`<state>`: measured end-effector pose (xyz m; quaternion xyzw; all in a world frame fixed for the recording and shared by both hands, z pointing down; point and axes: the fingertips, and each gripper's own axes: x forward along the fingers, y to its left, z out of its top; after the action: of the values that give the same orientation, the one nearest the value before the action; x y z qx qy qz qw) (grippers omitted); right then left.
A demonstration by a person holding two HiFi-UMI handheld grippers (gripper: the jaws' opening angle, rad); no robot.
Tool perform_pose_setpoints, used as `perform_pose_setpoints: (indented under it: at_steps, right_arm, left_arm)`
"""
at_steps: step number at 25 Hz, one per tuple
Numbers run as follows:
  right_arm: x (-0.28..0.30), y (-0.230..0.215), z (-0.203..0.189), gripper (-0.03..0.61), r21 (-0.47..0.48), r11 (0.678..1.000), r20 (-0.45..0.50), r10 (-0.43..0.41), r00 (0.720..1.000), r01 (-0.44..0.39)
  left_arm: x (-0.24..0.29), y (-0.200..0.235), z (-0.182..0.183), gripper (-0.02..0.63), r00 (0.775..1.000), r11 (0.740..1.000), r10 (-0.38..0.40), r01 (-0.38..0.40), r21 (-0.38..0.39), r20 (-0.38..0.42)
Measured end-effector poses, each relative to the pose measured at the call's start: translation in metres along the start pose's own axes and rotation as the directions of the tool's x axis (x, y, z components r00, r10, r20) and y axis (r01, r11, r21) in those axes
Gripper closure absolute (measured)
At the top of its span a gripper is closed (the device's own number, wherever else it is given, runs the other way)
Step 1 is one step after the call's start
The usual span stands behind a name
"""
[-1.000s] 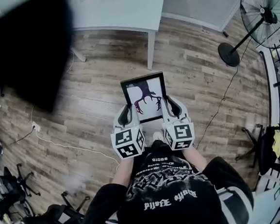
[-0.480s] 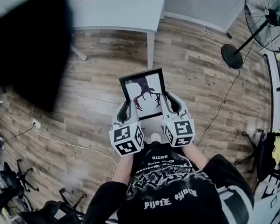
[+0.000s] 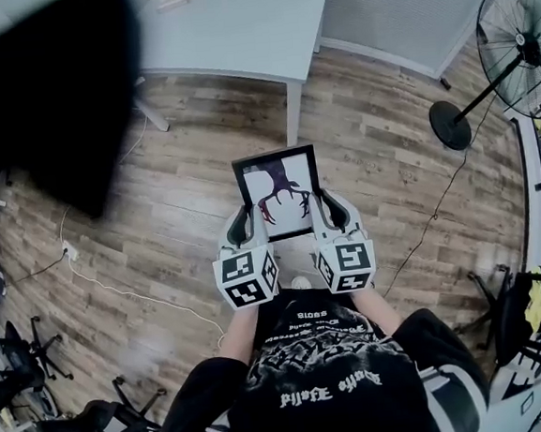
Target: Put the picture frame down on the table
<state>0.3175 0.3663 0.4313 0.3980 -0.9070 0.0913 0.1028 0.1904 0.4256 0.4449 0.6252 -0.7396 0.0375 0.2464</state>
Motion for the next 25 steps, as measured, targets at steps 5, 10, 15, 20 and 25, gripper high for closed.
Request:
perform_pose_setpoints:
  at_steps: [5, 10, 15, 20, 25]
  right_arm:
    - [0.048, 0.001, 0.013, 0.514, -0.002, 0.999, -0.003, -0.033, 0.999, 0.033]
    - [0.097, 0.003, 0.029, 0.514, 0.009, 0.997, -0.003, -0.079, 0.997, 0.079]
    - [0.141, 0.009, 0.039, 0.514, 0.034, 0.991, -0.005, -0.126, 0.992, 0.126]
    - [0.177, 0.019, 0.05, 0.514, 0.046, 0.987, 0.008, -0.157, 0.988, 0.156]
    - [0.196, 0.027, 0.054, 0.514, 0.053, 0.984, 0.022, -0.17, 0.985, 0.168]
  left_arm:
    - [0.041, 0.025, 0.024, 0.535, 0.999, 0.999, -0.037, 0.037, 0.0, -0.015]
    - [0.084, 0.051, 0.056, 0.535, 0.996, 0.996, -0.086, 0.087, 0.024, -0.029]
    - [0.12, 0.078, 0.083, 0.535, 0.991, 0.99, -0.126, 0.129, 0.06, -0.045]
    - [0.143, 0.103, 0.106, 0.535, 0.987, 0.984, -0.151, 0.155, 0.088, -0.045]
    - [0.155, 0.119, 0.116, 0.535, 0.986, 0.981, -0.163, 0.166, 0.1, -0.037]
